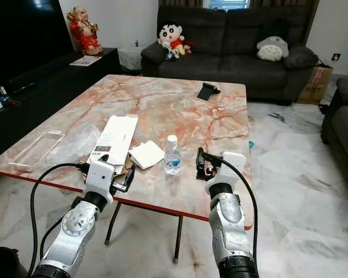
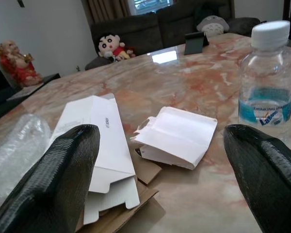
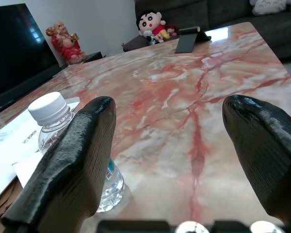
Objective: Picking trash to rubbish bin
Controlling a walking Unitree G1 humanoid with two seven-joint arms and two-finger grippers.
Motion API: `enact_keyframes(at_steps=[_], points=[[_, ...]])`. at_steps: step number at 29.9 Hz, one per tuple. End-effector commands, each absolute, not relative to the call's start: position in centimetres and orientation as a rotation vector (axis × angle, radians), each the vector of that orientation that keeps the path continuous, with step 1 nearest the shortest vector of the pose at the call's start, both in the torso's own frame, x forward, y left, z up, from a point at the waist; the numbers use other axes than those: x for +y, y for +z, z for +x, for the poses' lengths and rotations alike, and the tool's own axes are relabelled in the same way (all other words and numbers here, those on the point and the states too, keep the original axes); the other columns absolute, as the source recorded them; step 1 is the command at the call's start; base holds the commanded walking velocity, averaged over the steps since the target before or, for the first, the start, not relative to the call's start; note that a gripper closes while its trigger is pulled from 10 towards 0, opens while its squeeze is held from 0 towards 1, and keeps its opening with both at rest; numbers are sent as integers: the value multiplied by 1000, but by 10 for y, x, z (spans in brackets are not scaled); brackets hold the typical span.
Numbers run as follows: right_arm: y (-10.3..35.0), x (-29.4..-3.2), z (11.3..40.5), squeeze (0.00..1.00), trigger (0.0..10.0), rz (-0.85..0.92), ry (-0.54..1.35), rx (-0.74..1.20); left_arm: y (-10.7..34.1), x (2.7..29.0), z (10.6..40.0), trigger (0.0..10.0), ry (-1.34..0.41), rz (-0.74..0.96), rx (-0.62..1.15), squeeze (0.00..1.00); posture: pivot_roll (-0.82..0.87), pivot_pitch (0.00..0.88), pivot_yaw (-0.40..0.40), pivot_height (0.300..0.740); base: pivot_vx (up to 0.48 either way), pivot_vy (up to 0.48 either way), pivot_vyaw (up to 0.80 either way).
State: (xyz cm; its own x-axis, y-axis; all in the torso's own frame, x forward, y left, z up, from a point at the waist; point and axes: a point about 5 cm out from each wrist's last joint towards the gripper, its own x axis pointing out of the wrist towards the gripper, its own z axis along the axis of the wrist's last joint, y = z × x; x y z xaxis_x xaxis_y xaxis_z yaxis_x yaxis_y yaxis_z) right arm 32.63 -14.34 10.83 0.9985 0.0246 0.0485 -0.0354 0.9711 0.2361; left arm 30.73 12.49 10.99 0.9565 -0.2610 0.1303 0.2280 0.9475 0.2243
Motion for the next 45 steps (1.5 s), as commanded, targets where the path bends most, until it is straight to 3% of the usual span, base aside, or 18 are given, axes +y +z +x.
enact_keyframes(at_steps=[1, 12, 28, 45], points=[[125, -135, 331, 0, 10000, 243, 71, -98, 110, 125, 305, 10000, -257, 217, -159, 0, 158, 0, 23, 740, 0, 0, 0], [158, -117, 334, 0, 10000, 284, 150, -216, 110, 124, 305, 10000, -260, 214, -162, 0, 158, 0, 23, 740, 0, 0, 0], [156, -76, 344, 0, 10000, 282, 268, -178, 111, 121, 301, 10000, -277, 214, -159, 0, 191, 10, 10, 740, 0, 0, 0], [155, -79, 360, 0, 10000, 262, 226, -170, 108, 108, 281, 10000, -343, 209, -136, 0, 212, 77, 10, 740, 0, 0, 0]])
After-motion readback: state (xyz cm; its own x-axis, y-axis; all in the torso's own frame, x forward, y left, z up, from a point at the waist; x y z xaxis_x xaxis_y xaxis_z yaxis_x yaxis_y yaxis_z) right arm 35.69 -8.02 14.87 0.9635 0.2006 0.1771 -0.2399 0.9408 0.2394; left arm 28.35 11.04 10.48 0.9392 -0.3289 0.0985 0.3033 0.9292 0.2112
